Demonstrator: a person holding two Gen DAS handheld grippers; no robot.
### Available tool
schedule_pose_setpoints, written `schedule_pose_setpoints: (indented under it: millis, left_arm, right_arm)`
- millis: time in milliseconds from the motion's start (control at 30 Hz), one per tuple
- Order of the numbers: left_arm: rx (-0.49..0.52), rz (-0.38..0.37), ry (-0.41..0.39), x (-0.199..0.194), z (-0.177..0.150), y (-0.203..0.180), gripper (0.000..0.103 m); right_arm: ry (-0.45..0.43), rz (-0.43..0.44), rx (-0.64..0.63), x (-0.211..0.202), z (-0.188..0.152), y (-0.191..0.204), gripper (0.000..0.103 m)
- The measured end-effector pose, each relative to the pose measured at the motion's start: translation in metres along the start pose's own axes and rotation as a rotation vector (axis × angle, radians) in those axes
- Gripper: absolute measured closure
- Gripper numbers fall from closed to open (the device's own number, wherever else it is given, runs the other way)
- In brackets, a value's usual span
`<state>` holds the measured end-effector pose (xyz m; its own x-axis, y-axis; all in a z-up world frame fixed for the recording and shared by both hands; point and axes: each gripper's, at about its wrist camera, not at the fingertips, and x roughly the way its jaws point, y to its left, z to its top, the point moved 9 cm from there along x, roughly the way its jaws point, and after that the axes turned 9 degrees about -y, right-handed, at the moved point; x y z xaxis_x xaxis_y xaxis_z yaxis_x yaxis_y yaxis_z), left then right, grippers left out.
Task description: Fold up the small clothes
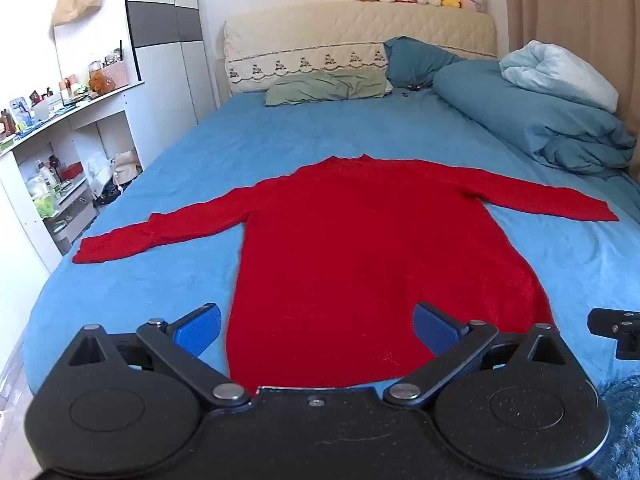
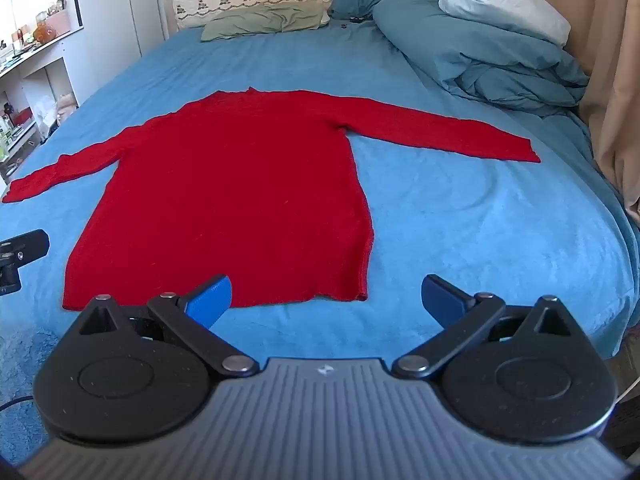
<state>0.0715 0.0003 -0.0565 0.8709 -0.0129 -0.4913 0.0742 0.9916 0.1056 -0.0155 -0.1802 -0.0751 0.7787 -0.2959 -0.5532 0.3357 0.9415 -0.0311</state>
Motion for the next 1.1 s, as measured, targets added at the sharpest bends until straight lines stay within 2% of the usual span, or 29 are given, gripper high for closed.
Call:
schedule_pose_setpoints:
  millis: [267,1100]
  left_arm:
    - [-0.031,0.008,-0.013,-0.0015,0.0036,0.0008,0.000]
    - [-0.005,-0.003,-0.025,-0.0037,0.0031,0.0026,0.000]
  right_arm:
    - [-0.002,0.001,-0.002,0.0020,0.0004,0.0007,0.000]
    - [-0.006,0.012,0.007,0.0020,0.0018,0.0012,0.000]
